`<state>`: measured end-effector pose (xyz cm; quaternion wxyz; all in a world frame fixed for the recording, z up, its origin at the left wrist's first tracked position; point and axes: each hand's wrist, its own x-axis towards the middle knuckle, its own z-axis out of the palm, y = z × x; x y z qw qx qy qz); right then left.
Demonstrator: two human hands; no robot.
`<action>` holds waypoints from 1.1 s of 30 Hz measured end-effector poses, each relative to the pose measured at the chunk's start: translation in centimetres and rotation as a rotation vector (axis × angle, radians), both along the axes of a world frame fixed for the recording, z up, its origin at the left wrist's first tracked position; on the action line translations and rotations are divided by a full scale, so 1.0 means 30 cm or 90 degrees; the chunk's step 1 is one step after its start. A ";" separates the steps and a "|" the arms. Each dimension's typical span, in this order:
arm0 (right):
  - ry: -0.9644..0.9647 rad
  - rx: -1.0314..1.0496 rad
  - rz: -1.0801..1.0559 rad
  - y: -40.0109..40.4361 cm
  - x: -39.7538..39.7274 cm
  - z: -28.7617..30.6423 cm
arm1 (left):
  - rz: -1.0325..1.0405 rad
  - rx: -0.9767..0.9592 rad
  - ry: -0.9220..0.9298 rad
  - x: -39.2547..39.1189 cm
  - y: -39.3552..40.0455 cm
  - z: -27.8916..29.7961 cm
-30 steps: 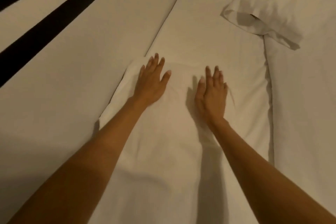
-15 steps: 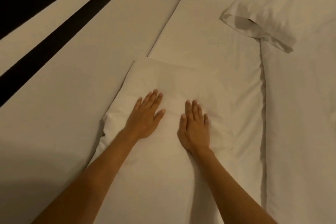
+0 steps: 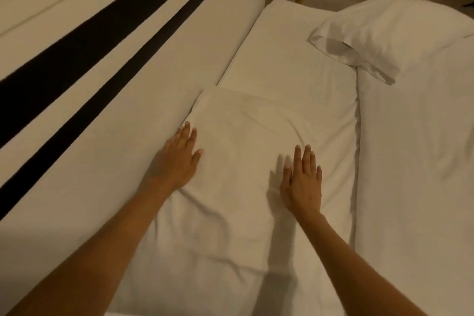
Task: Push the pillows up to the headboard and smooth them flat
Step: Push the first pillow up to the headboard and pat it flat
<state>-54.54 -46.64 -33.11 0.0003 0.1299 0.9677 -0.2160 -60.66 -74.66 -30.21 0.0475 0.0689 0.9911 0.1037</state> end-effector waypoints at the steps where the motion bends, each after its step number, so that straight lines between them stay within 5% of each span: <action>1: 0.049 -0.013 -0.008 -0.046 0.039 0.019 | 0.001 0.053 0.026 0.048 0.038 0.017; 4: 0.074 -0.073 -0.010 -0.183 0.178 0.015 | -0.057 0.153 0.002 0.198 0.136 -0.005; 8: -0.074 -0.073 0.063 -0.228 0.334 -0.130 | -0.108 0.070 -0.099 0.321 0.060 -0.166; 15: -0.145 -0.020 -0.043 -0.067 0.331 -0.130 | 0.070 -0.048 -0.134 0.340 -0.162 -0.172; 20: -0.011 -0.013 -0.060 -0.109 0.357 -0.043 | 0.095 0.032 -0.016 0.403 -0.096 -0.089; 23: 0.046 -0.049 -0.009 -0.219 0.421 -0.030 | 0.002 0.107 -0.048 0.482 -0.030 -0.115; 33: -0.086 -0.063 0.021 -0.216 0.629 -0.183 | 0.056 0.047 -0.147 0.603 -0.193 -0.220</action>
